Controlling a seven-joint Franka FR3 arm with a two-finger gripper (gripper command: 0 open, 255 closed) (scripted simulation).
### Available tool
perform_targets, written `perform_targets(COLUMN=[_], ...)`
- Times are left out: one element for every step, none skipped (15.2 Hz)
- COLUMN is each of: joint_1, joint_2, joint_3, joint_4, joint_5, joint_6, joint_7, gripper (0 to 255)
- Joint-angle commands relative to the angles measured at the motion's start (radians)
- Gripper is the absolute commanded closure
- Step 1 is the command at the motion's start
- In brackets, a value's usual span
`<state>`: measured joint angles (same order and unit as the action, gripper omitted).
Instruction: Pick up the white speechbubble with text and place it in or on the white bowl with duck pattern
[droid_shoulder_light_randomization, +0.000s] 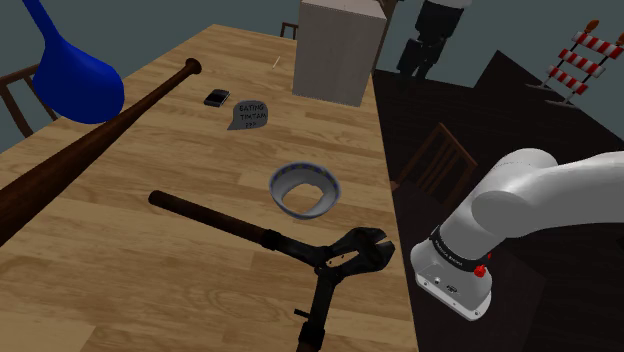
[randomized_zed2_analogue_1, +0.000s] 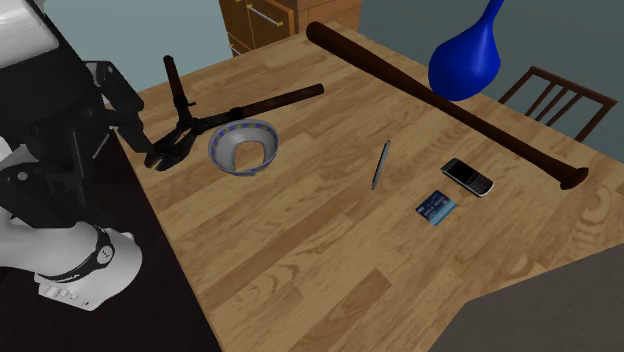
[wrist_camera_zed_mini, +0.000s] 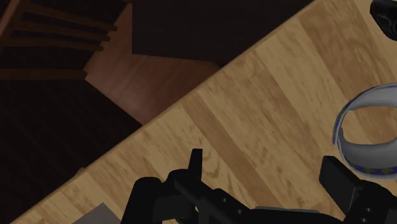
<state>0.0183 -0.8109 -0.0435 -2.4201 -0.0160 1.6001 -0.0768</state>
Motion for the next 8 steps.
perform_targets(joint_1=[0.0,0.01,0.021,0.033,0.045,0.058,0.072,0.087], joint_2=[0.0,0.017,0.035,0.056,0.079,0.104,0.13,0.158], joint_3=[0.0,-0.02,-0.04,-0.06,-0.08,-0.1,-0.119,-0.139], joint_4=[0.0,-0.014,-0.025,-0.034,-0.042,-0.047,-0.05,-0.051], joint_5=[0.0,-0.003,-0.004,-0.005,-0.004,-0.001,0.004,0.01], joint_6=[0.0,0.044,0.089,0.133,0.176,0.219,0.261,0.302], joint_7=[0.0,-0.042,-0.084,-0.125,-0.168,-0.211,-0.255,-0.299], gripper=[0,0,0,0,0,0,0,0])
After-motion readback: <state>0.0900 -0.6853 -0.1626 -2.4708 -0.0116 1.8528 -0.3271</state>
